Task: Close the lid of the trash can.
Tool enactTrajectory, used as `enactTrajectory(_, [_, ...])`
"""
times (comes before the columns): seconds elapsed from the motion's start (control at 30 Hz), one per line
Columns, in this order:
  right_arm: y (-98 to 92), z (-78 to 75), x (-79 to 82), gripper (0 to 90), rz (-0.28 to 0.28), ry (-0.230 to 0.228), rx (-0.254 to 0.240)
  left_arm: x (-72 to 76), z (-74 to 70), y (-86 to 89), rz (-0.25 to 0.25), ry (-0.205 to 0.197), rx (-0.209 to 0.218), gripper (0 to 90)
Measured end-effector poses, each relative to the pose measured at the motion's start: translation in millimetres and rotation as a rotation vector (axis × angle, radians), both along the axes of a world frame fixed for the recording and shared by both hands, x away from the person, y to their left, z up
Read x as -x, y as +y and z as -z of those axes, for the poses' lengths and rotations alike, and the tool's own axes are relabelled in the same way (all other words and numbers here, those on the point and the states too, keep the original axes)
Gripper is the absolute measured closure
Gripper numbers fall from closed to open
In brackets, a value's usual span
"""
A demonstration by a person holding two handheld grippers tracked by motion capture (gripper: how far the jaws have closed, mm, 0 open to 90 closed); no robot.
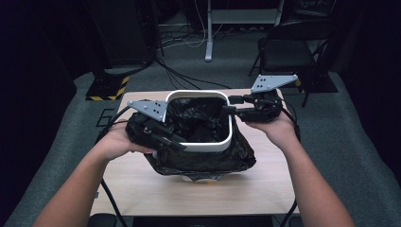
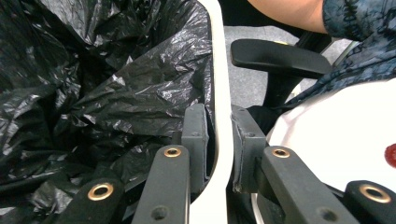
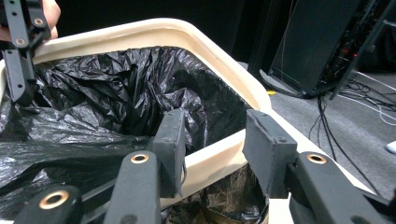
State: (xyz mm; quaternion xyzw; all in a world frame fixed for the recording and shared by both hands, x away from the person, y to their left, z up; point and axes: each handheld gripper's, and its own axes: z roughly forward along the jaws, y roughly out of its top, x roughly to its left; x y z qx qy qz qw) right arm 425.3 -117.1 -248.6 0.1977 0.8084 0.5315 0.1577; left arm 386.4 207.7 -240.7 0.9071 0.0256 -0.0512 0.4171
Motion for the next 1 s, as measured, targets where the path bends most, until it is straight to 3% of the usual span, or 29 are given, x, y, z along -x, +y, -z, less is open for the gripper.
enactTrajectory(0.1, [-0.7,0.6,-0.3,57.9,-0.004,0.0,-0.002,-0.7,2.2,0.3,0.001,0.006,0.005,78.2])
enactTrajectory(0.2, [-1.2,1.0,-0.1,57.8,-0.007,0.008,-0.013,1.6,-3.7,0.8,-0.012,-0.022,-0.026,76.9])
enactTrajectory(0.27, [-0.7,0.6,1.1,56.8,-0.006,0.001,-0.005,2.9,-11.0,2.8,-0.027,-0.038,-0.036,70.0])
enactTrajectory(0.37, [-1.0,1.0,2.5,54.9,0.002,-0.004,0.007,4.1,-24.4,9.4,-0.044,-0.036,-0.007,59.5])
enactTrajectory(0.4, [-1.4,1.0,2.5,54.9,-0.001,0.0,0.005,3.5,-30.3,12.7,-0.054,-0.06,-0.003,59.0])
enactTrajectory(0.53, [-1.8,-1.0,7.2,53.0,0.002,-0.021,0.004,-4.2,-42.6,23.1,-0.122,-0.093,0.048,54.8])
enactTrajectory(0.63, [-2.9,-3.5,13.4,52.7,-0.005,-0.036,-0.011,-15.2,-41.9,25.8,-0.183,-0.127,0.033,51.4])
enactTrajectory(0.73, [-1.4,-4.5,19.5,52.7,-0.053,-0.044,-0.015,-25.9,-37.2,26.2,-0.233,-0.14,0.02,47.9])
enactTrajectory(0.87, [4.4,-2.6,26.1,52.7,-0.125,-0.047,-0.019,-34.1,-29.4,25.9,-0.249,-0.16,0.015,45.8])
enactTrajectory(1.0, [10.0,4.4,25.1,52.0,-0.144,-0.034,0.018,-36.9,-24.8,26.9,-0.247,-0.164,0.044,45.8])
